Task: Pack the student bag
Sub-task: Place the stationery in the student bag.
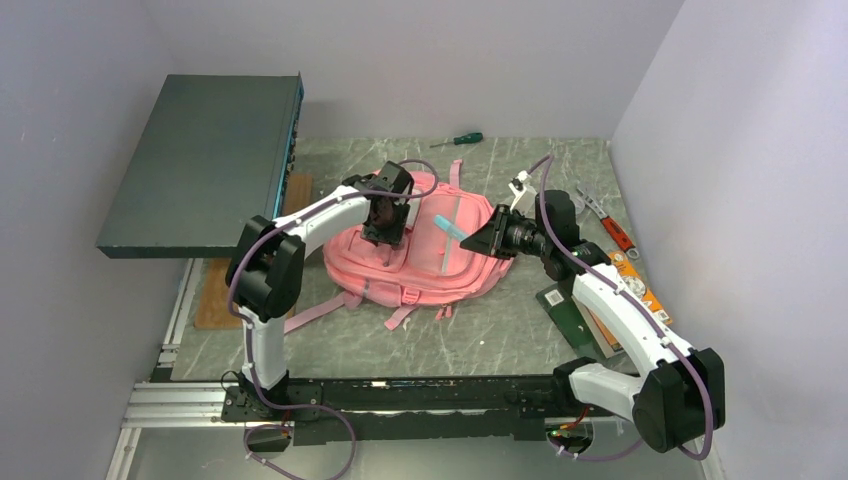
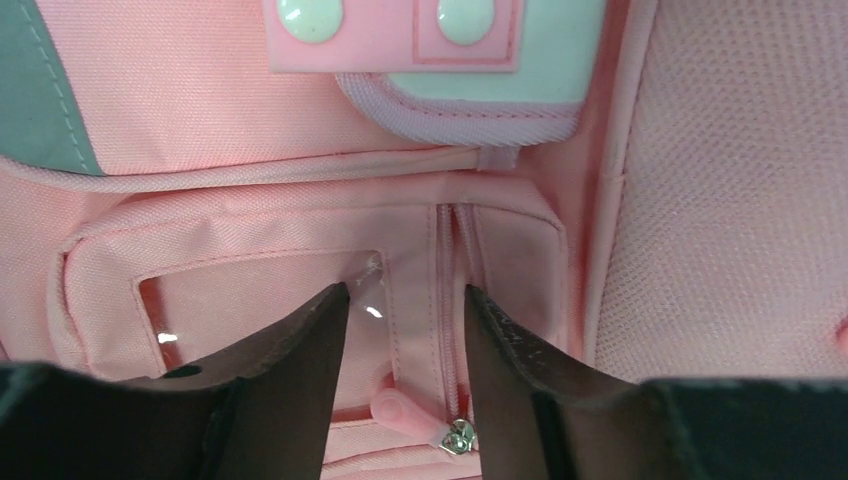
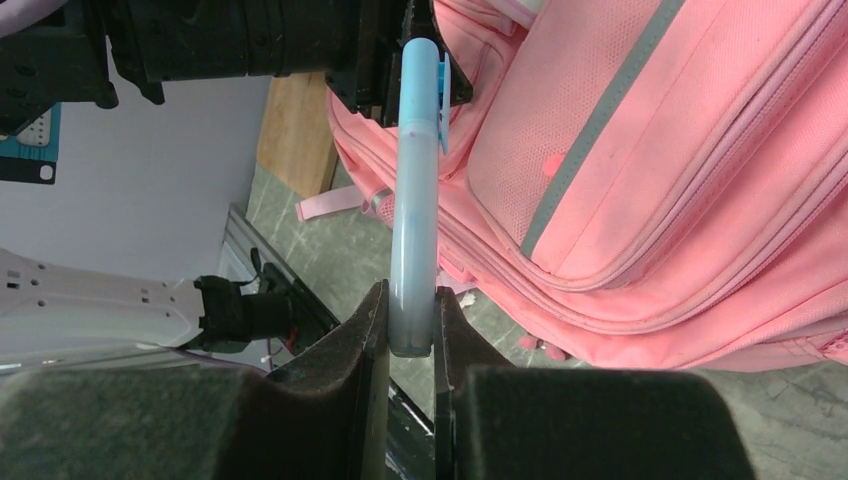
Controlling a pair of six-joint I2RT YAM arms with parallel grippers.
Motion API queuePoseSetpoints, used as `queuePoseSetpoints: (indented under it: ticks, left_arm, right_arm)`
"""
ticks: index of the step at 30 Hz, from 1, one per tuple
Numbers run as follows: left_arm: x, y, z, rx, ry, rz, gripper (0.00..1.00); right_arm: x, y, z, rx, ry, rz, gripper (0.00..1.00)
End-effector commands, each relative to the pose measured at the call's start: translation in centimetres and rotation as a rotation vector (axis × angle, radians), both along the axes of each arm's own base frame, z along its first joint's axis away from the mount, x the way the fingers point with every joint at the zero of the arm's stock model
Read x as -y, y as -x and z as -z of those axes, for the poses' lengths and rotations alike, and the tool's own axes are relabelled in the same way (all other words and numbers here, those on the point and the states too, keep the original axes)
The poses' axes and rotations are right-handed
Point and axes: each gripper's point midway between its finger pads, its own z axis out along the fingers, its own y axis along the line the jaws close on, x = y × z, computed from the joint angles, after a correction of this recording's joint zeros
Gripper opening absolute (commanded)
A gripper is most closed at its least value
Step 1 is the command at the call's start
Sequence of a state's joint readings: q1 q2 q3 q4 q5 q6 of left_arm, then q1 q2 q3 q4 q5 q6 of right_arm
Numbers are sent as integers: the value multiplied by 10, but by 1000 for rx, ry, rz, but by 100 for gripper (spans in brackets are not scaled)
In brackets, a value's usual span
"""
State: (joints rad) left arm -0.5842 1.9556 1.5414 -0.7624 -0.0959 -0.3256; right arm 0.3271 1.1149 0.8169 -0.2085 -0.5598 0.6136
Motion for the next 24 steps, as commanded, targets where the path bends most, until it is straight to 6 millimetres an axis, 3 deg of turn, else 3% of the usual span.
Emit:
queuePoseSetpoints:
  ticks: [1, 3, 5, 11, 16, 22, 24]
  left_arm:
    - [-14, 6, 13, -5, -71, -8, 46]
    - [-16, 6, 14, 3, -77, -9, 38]
    - [-19, 7, 16, 7, -100, -9, 36]
    - [-9, 14, 26, -15, -101, 30, 49]
    - [-3, 21, 29, -19, -74, 38, 66]
    - [-29, 19, 53, -9, -248, -4, 57]
    - [-33, 20, 62, -5, -264, -19, 50]
  right_arm:
    - [-6, -2, -13, 50, -31, -17, 0]
    - [-7, -2, -13, 47, -35, -18, 0]
    - [-9, -2, -15, 50, -37, -22, 0]
    - [-17, -1, -14, 53, -32, -42, 0]
    - [-22, 3, -9, 41, -28, -55, 0]
    - [-22, 4, -10, 47, -22, -44, 0]
    - [-21, 3, -10, 49, -17, -38, 0]
